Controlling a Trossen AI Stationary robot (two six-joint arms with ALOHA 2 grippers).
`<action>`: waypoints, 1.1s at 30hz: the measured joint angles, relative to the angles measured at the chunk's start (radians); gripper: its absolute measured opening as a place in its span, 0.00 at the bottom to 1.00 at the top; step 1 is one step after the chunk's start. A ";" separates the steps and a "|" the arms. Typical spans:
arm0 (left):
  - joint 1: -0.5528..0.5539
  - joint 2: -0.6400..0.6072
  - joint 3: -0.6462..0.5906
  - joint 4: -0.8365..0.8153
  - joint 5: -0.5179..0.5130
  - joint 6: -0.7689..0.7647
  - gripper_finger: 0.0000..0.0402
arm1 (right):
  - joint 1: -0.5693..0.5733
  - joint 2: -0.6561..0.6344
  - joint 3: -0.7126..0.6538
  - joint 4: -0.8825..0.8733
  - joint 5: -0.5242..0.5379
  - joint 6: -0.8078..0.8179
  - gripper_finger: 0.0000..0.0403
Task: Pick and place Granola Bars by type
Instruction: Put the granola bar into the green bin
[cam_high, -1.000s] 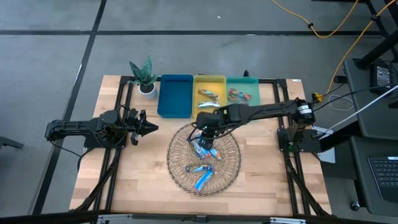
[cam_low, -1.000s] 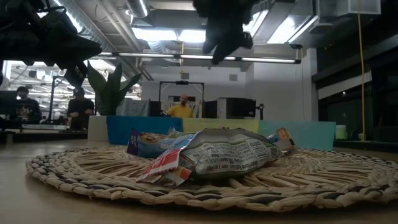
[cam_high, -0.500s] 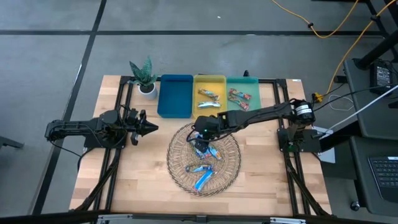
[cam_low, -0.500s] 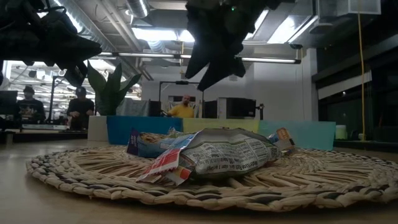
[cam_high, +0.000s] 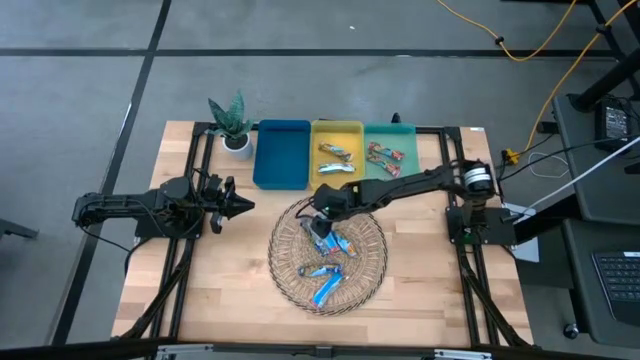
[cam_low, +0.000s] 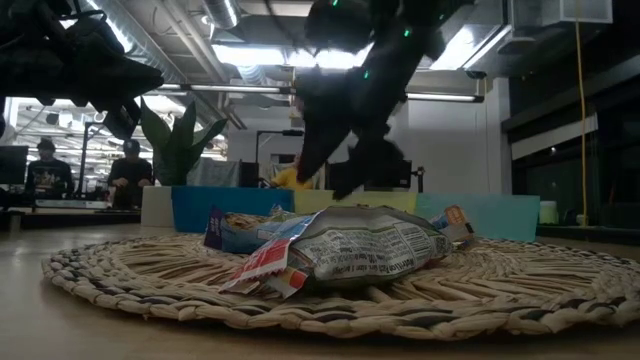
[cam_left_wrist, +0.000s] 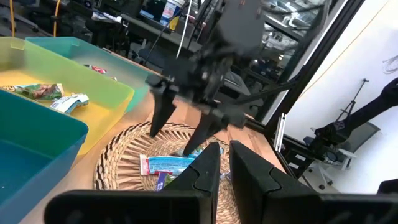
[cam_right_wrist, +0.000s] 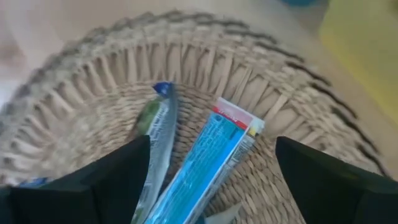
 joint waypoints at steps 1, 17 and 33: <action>0.000 0.000 0.000 0.000 0.000 0.000 0.08 | 0.000 0.018 0.005 0.001 0.000 0.000 0.85; 0.000 0.000 0.000 0.000 0.000 0.000 0.08 | -0.002 0.129 0.022 0.017 -0.003 0.053 0.80; 0.000 0.000 0.000 0.000 0.000 0.000 0.08 | -0.002 0.133 0.020 0.031 -0.013 0.076 0.25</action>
